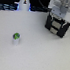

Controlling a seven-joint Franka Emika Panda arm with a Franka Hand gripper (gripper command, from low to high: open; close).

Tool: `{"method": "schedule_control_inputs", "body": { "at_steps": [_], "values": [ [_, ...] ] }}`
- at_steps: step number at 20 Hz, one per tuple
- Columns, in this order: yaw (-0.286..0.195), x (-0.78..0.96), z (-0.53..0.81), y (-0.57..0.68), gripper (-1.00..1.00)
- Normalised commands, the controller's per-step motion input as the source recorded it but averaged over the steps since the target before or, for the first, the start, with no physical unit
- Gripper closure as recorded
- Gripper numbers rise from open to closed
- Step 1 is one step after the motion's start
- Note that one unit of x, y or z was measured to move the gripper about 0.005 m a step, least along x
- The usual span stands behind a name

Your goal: Open the kcup holder, insert the kcup into the holder, and close the kcup holder

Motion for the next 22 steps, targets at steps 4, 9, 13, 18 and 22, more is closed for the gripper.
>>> {"method": "schedule_control_inputs", "body": {
  "at_steps": [4,9,13,18,22],
  "values": [
    [-0.031,1.00,0.22,-0.24,1.00],
    [-0.042,0.98,0.19,-0.26,1.00],
    [-0.053,0.96,0.17,-0.27,1.00],
    [-0.055,0.93,0.17,-0.30,1.00],
    [-0.057,0.90,0.16,-0.33,1.00]
  ]
}}
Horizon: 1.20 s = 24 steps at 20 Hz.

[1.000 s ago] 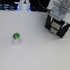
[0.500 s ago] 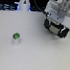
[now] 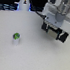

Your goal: Open the kcup holder, insert the kcup into the holder, and close the kcup holder

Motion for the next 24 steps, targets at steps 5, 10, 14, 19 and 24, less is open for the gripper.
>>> {"method": "schedule_control_inputs", "body": {
  "at_steps": [5,10,14,19,24],
  "values": [
    [-0.061,0.85,0.15,-0.36,1.00],
    [-0.025,0.70,0.16,-0.24,1.00],
    [-0.026,0.19,0.21,-0.08,-1.00],
    [-0.078,0.21,0.41,-0.22,-1.00],
    [-0.130,0.08,0.46,-0.34,-1.00]
  ]
}}
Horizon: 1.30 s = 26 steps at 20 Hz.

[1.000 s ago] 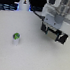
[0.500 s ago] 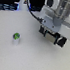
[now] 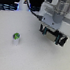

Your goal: Open the kcup holder, insert the kcup into the holder, and close the kcup holder

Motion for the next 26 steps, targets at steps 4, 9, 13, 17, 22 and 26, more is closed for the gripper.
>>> {"method": "schedule_control_inputs", "body": {
  "at_steps": [4,9,13,17,22,26],
  "values": [
    [-0.190,-0.08,0.41,-0.51,-1.00],
    [-0.213,-0.17,0.30,-0.49,-1.00],
    [-0.228,-0.26,0.21,-0.46,-1.00],
    [-0.230,-0.32,0.11,-0.47,-1.00],
    [-0.230,-0.39,0.02,-0.45,-1.00],
    [-0.225,-0.37,0.01,-0.47,-1.00]
  ]
}}
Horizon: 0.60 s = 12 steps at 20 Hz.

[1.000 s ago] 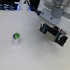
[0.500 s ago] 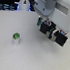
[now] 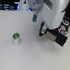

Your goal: Open the kcup holder, insert the kcup into the holder, and close the kcup holder

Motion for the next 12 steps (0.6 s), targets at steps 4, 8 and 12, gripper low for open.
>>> {"method": "schedule_control_inputs", "body": {
  "at_steps": [4,8,12],
  "values": [
    [-0.218,-0.37,-0.04,-0.48,-1.00],
    [-0.215,-0.36,-0.16,-0.48,-1.00],
    [-0.216,-0.32,-0.31,-0.50,-1.00]
  ]
}}
